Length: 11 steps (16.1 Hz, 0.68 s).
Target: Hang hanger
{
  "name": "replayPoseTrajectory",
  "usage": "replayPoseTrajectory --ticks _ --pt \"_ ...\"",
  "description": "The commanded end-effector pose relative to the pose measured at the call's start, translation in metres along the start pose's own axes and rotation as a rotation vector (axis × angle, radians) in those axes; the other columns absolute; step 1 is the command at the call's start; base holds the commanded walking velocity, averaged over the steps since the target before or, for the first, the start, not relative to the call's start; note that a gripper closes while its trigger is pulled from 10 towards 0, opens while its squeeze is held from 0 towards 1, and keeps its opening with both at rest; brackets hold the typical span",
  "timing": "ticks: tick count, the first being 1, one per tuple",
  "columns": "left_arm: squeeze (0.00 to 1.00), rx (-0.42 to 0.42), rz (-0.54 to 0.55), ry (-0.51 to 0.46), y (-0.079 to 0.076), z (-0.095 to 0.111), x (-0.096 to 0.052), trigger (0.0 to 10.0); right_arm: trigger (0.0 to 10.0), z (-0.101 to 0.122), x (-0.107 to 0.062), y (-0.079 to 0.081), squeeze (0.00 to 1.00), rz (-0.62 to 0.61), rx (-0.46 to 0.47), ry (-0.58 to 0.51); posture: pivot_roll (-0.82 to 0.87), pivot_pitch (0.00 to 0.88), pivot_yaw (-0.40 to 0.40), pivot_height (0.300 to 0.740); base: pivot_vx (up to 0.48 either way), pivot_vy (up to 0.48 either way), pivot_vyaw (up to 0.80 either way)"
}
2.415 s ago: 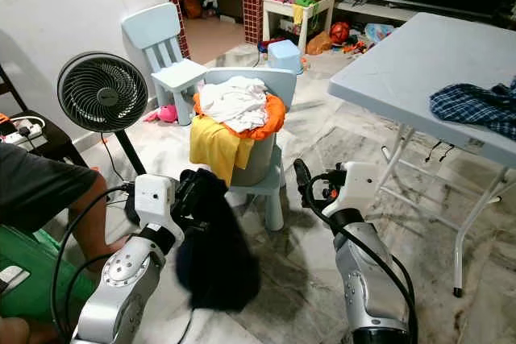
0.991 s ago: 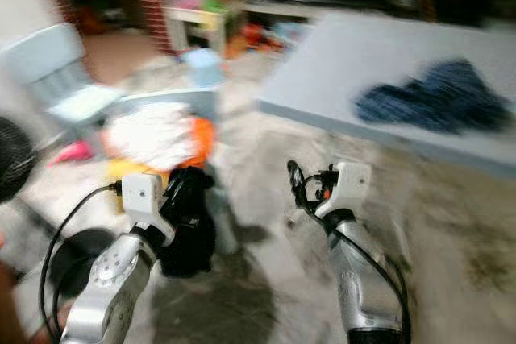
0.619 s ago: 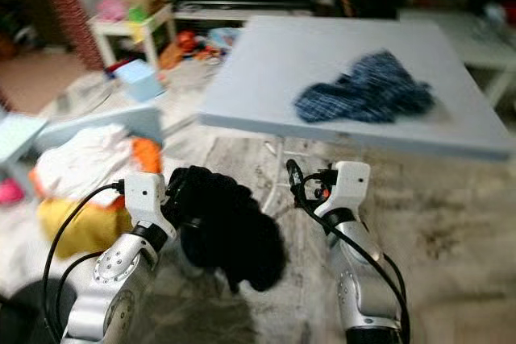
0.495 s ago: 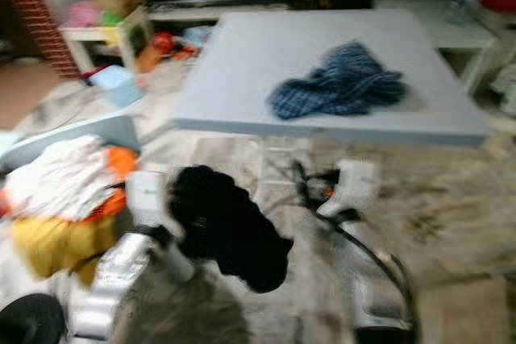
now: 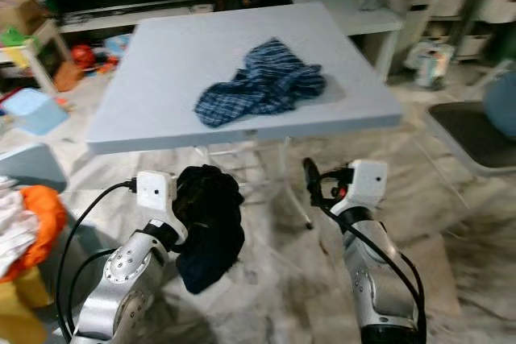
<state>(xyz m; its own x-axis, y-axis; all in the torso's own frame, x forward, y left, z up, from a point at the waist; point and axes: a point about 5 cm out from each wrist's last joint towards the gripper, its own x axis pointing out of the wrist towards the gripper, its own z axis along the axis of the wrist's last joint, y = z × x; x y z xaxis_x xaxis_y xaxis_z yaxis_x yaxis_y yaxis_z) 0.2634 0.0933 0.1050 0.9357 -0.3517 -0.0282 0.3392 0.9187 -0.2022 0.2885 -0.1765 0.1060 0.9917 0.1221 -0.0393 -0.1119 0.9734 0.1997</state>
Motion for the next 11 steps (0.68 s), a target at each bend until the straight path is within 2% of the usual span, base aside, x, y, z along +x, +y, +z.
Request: replayPoseTrajectory --ticks 1,6,7,11 --pt "0.00 0.005 0.008 -0.021 0.0022 0.0052 0.0006 10.0 10.0 -0.0011 0.0017 0.0082 0.00 0.025 0.004 0.003 -0.11 0.000 0.036 0.740 0.000 0.000 -0.80" --pt "0.00 0.001 0.009 -0.012 0.0020 0.0039 0.0010 10.0 10.0 -0.0013 0.0019 0.0083 0.00 0.027 0.004 0.006 -0.12 0.000 0.037 0.740 0.000 0.000 -0.80" --pt "0.00 0.004 0.027 0.018 0.0032 0.0000 0.0010 10.0 10.0 -0.0019 0.0018 0.0087 0.00 0.028 0.007 0.008 -0.11 0.000 0.036 0.740 0.000 0.000 0.00" --pt "0.00 -0.040 0.036 0.035 0.0039 -0.0026 0.0015 10.0 10.0 -0.0029 0.0018 0.0100 0.00 0.034 0.009 0.010 -0.11 0.000 0.036 0.740 0.000 0.000 0.00"
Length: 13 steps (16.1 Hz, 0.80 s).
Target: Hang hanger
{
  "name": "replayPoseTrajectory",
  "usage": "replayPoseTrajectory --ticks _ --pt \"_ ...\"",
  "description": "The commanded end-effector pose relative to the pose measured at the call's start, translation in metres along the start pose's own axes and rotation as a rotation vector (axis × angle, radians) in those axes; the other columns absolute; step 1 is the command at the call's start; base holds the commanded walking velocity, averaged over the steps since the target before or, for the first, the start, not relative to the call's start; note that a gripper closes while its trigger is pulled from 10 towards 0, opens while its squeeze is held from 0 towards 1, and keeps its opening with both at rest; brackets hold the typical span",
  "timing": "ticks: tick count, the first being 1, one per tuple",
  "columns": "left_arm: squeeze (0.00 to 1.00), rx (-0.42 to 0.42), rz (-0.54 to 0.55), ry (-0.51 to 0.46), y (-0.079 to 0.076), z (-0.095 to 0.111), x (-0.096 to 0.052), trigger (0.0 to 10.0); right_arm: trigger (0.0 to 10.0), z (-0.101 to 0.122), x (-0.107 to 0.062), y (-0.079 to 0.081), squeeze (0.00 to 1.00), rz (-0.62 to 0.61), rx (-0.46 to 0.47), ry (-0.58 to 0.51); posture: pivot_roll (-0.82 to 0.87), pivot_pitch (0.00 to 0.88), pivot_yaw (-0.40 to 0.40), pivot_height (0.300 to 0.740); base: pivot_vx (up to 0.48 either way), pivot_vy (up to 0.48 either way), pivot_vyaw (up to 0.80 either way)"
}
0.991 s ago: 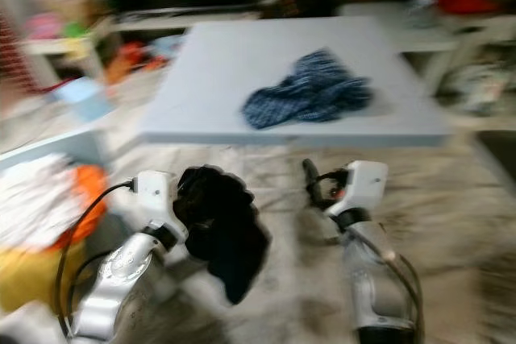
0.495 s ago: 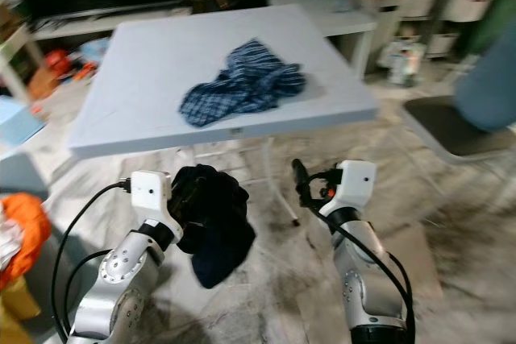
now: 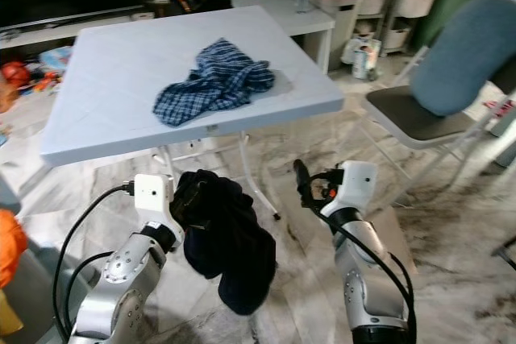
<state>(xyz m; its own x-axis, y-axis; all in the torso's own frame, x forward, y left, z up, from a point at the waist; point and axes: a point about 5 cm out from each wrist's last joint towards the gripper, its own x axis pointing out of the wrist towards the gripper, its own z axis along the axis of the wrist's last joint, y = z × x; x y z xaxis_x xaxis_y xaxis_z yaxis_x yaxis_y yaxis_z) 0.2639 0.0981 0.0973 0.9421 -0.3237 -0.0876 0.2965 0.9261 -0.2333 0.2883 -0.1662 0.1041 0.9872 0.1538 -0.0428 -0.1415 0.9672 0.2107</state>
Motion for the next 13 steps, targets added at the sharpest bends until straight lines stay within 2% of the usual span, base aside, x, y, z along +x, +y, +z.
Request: replayPoseTrajectory --ticks 1,4,13 --pt "0.00 -0.019 -0.003 -0.013 -0.0017 0.0041 0.0024 10.0 10.0 0.0008 0.0008 0.0005 0.00 0.005 -0.001 0.001 -0.11 0.000 0.036 0.740 0.000 0.000 0.00" --pt "0.00 -0.020 -0.001 -0.004 -0.0019 0.0032 0.0025 10.0 10.0 0.0008 0.0008 0.0002 0.00 0.006 -0.004 0.004 -0.11 0.000 0.034 0.740 0.000 0.189 0.00" --pt "0.00 -0.028 -0.007 0.011 -0.0023 0.0021 0.0038 10.0 10.0 -0.0005 0.0004 0.0008 0.00 0.005 -0.004 0.008 -0.11 0.000 0.033 0.740 0.000 0.380 0.00"
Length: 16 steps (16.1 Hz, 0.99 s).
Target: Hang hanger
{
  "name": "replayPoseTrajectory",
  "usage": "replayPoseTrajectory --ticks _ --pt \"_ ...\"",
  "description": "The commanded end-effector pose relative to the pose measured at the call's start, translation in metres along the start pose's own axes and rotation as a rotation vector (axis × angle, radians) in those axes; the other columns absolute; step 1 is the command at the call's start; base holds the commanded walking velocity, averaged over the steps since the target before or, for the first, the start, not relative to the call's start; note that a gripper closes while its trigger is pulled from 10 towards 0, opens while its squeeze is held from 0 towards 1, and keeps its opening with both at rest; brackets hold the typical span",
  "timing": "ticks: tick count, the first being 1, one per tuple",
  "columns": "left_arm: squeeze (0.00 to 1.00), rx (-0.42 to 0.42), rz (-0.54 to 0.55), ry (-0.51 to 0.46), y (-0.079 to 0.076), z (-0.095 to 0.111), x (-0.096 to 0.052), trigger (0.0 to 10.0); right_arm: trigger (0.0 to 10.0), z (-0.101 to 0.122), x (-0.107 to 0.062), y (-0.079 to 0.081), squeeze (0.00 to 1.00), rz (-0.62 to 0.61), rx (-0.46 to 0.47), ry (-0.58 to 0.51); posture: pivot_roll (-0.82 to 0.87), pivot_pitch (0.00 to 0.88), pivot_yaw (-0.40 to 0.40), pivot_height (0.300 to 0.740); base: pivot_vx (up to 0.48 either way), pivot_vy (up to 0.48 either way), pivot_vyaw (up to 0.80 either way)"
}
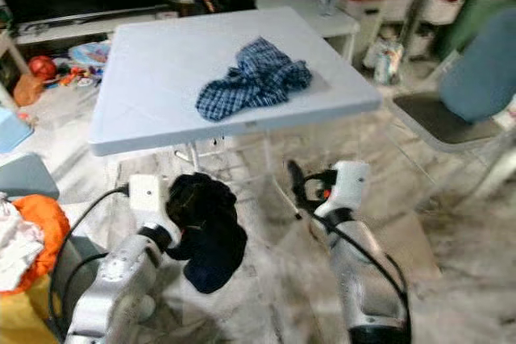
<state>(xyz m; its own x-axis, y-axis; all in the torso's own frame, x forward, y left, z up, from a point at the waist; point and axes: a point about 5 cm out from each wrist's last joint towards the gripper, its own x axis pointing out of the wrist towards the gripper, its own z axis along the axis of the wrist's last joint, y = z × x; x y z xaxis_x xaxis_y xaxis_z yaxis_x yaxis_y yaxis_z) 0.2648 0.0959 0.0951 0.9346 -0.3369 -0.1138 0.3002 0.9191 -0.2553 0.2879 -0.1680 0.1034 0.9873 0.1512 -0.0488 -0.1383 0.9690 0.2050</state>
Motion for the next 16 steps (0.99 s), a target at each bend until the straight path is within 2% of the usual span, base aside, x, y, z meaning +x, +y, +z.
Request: replayPoseTrajectory --ticks 1,8,10,11,12,13,14,15,16 --pt "0.00 -0.005 0.002 -0.017 -0.001 0.004 0.002 10.0 10.0 0.000 0.001 0.002 0.00 0.008 0.001 0.003 -0.12 0.000 0.033 0.740 0.000 0.390 0.00" --pt "0.00 0.006 0.000 -0.015 0.000 0.004 0.002 10.0 10.0 -0.002 0.001 -0.001 0.00 -0.028 -0.025 0.026 -0.11 0.000 0.038 0.740 0.000 0.385 0.00" --pt "0.00 0.022 -0.015 -0.029 0.001 0.006 0.000 10.0 10.0 -0.001 0.000 -0.009 0.00 -0.085 -0.050 0.026 -0.11 0.000 0.041 0.740 0.000 0.000 0.00" --pt "0.00 0.025 -0.018 -0.031 0.002 0.006 -0.002 10.0 10.0 0.001 -0.002 -0.012 0.00 -0.116 -0.105 0.029 -0.12 0.000 0.041 0.740 0.000 0.000 0.00" --pt "0.00 0.031 -0.017 -0.029 0.005 0.004 -0.005 10.0 10.0 0.001 -0.005 -0.015 0.00 -0.145 -0.123 0.034 -0.12 0.000 0.043 0.740 0.000 0.000 0.00" --pt "0.00 0.038 0.004 -0.014 0.012 0.000 -0.010 10.0 10.0 0.006 -0.012 -0.014 0.00 -0.093 -0.195 -0.032 -0.12 0.000 0.045 0.740 0.000 0.000 0.00" --pt "0.00 0.046 0.010 -0.010 0.014 -0.001 -0.012 10.0 10.0 0.006 -0.014 -0.016 0.00 -0.104 -0.208 -0.033 -0.12 0.000 0.047 0.740 0.000 0.000 0.00" --pt "0.00 0.052 0.006 -0.001 0.022 -0.004 -0.018 10.0 10.0 0.007 -0.020 -0.023 0.00 -0.151 -0.175 -0.024 -0.12 0.000 0.049 0.740 0.000 0.000 0.00" --pt "0.00 0.028 0.016 0.008 0.027 -0.007 -0.021 10.0 10.0 0.002 -0.023 -0.021 0.00 -0.152 -0.120 0.013 -0.12 0.000 0.055 0.740 0.000 0.000 0.00"
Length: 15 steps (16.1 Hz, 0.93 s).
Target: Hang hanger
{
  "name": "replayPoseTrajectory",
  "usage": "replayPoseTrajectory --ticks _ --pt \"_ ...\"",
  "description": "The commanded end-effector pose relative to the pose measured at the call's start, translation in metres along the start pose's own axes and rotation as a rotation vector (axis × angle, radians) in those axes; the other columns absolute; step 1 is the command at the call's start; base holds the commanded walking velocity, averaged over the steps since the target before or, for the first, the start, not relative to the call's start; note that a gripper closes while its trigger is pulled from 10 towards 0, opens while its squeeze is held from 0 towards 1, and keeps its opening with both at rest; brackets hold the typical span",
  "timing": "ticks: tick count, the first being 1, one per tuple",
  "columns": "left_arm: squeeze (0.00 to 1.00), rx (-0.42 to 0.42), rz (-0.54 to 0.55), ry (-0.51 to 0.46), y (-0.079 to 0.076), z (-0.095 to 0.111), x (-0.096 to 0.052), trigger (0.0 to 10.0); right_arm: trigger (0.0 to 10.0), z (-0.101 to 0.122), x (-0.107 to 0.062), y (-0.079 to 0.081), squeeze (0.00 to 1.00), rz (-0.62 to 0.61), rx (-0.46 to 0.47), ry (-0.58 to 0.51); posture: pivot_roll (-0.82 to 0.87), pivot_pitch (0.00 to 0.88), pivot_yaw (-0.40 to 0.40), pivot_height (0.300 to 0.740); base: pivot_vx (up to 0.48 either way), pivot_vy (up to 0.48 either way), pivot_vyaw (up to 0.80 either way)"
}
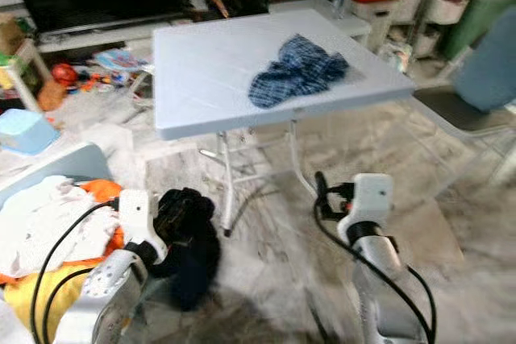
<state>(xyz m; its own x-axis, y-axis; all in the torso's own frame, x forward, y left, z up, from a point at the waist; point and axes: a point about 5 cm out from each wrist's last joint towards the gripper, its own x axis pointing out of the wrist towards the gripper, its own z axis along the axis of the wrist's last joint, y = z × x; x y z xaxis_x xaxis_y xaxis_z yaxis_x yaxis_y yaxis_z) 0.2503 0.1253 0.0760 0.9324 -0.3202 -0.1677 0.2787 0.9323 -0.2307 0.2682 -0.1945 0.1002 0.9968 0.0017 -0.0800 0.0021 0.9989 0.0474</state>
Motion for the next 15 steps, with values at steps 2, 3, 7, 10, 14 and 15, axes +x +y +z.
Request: replayPoseTrajectory --ticks 2,3,7,10,14,15 --pt "0.00 -0.007 -0.025 -0.041 -0.002 0.008 0.000 10.0 10.0 0.002 -0.003 0.005 0.00 0.010 0.003 -0.018 -0.12 0.000 0.057 0.740 0.000 0.000 0.00" --pt "0.00 -0.010 -0.034 -0.042 -0.004 0.008 0.001 10.0 10.0 0.002 -0.004 0.008 0.00 0.028 0.026 -0.027 -0.12 0.000 0.058 0.740 0.000 0.000 0.00" --pt "0.00 -0.027 -0.059 -0.050 -0.007 0.009 0.004 10.0 10.0 0.006 -0.001 0.010 0.00 0.042 0.057 -0.024 -0.13 0.000 0.056 0.740 0.000 0.000 -0.16" --pt "0.00 -0.033 -0.076 -0.060 -0.011 0.013 0.008 10.0 10.0 0.008 0.003 0.010 0.00 0.047 0.047 -0.025 -0.13 0.000 0.050 0.740 0.162 0.000 -0.70" --pt "0.00 -0.038 -0.072 -0.063 -0.012 0.013 0.009 10.0 10.0 0.008 0.005 0.011 0.00 0.050 0.045 -0.022 -0.13 0.000 0.044 0.740 0.251 0.000 -0.80" --pt "0.00 -0.039 -0.072 -0.061 -0.012 0.013 0.008 10.0 10.0 0.007 0.004 0.011 0.00 0.051 0.044 -0.019 -0.13 0.000 0.044 0.740 0.251 0.000 -0.80"
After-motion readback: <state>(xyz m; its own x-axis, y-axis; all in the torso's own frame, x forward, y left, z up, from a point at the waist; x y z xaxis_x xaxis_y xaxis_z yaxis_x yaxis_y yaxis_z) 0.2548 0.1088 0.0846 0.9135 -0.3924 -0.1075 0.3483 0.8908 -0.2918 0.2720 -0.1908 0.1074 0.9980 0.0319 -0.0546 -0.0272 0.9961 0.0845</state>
